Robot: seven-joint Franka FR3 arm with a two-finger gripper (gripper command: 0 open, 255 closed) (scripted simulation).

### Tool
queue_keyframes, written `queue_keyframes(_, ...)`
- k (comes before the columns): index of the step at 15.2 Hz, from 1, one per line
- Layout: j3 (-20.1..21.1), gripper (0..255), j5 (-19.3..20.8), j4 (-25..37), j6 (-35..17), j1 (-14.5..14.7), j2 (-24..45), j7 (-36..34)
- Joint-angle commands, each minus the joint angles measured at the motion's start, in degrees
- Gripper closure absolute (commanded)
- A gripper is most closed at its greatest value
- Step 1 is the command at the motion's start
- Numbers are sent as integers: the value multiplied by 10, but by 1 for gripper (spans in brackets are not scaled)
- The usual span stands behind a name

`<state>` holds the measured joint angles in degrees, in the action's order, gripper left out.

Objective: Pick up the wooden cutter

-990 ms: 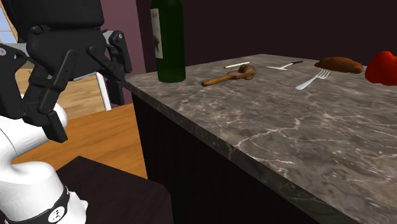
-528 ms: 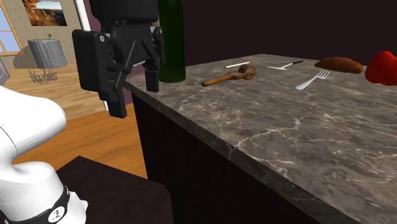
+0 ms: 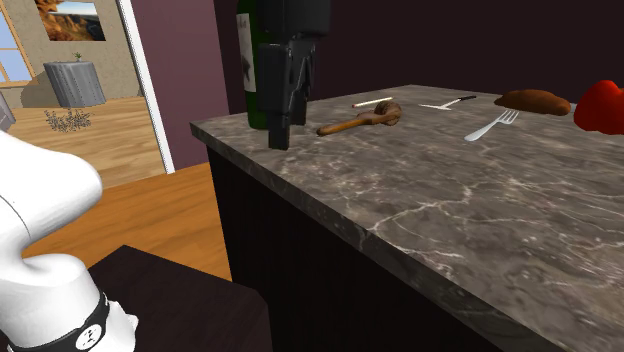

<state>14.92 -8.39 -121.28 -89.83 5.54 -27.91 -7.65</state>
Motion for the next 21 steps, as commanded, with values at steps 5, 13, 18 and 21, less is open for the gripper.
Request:
queue_keyframes(5,65,0,9,108,-2,19,109,-56)
queue_keyframes(13,147,0,68,277,17,58,273,-142)
queue_keyframes(18,172,0,110,357,31,91,354,-180)
queue_keyframes(21,171,0,107,327,6,89,348,-178)
